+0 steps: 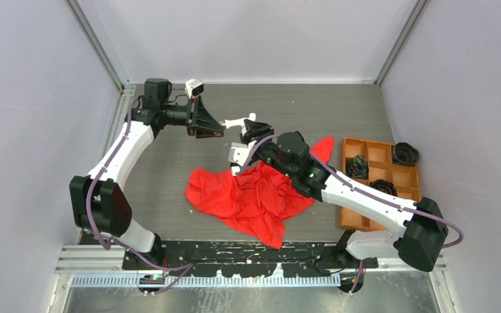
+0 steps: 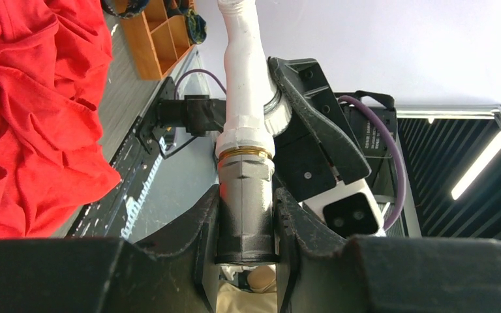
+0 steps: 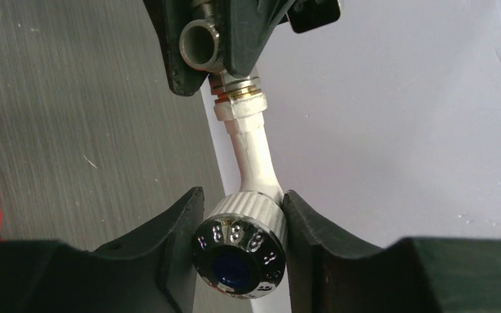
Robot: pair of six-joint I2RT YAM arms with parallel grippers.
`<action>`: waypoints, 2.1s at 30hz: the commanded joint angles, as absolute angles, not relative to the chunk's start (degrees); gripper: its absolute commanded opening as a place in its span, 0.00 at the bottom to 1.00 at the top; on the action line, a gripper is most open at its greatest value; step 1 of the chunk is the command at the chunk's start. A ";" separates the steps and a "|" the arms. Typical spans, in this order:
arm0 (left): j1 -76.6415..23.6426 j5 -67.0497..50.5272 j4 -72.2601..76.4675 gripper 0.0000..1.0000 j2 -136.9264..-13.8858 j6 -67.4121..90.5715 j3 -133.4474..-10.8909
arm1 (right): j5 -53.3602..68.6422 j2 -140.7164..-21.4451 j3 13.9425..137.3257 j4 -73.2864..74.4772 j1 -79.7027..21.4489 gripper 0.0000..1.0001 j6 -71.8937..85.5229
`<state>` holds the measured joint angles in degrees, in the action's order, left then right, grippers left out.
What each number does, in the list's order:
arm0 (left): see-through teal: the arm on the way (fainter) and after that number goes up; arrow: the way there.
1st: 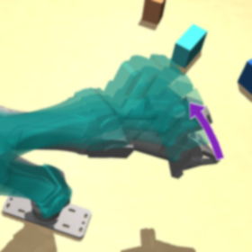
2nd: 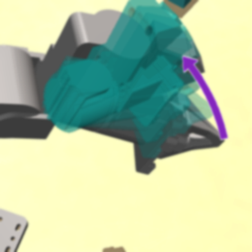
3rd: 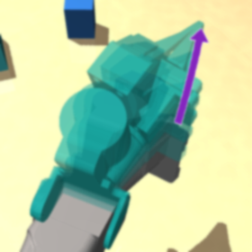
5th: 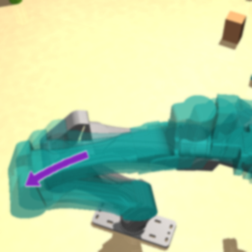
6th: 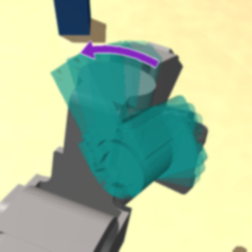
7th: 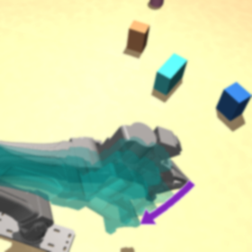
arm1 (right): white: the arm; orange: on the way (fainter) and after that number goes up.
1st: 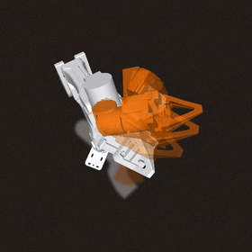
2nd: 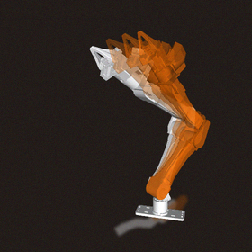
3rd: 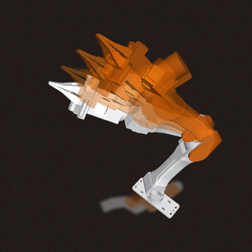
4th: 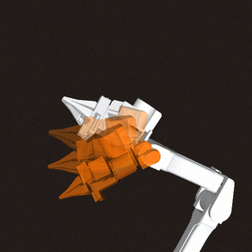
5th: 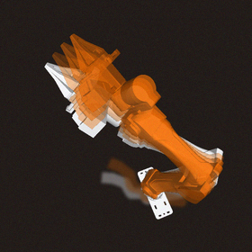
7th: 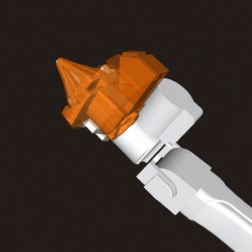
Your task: Install the water faucets
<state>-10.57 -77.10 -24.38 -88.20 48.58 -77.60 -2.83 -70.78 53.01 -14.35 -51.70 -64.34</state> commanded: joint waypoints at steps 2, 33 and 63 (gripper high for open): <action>-11.02 -80.25 -23.30 0.00 -85.50 47.38 -79.33 | 4.17 -69.30 57.18 -11.43 -48.76 0.32 -54.09; -12.39 -78.94 -3.61 0.00 -90.73 59.40 -83.90 | 53.38 -77.26 89.76 24.25 -27.86 1.00 -4.85; -14.10 -79.73 8.79 0.00 -88.32 71.89 -80.37 | 45.56 -60.60 57.20 -24.79 -26.70 0.92 -17.60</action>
<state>-13.87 -78.11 5.39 -91.15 71.59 -79.46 44.34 -59.94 53.30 -24.53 -26.87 -14.70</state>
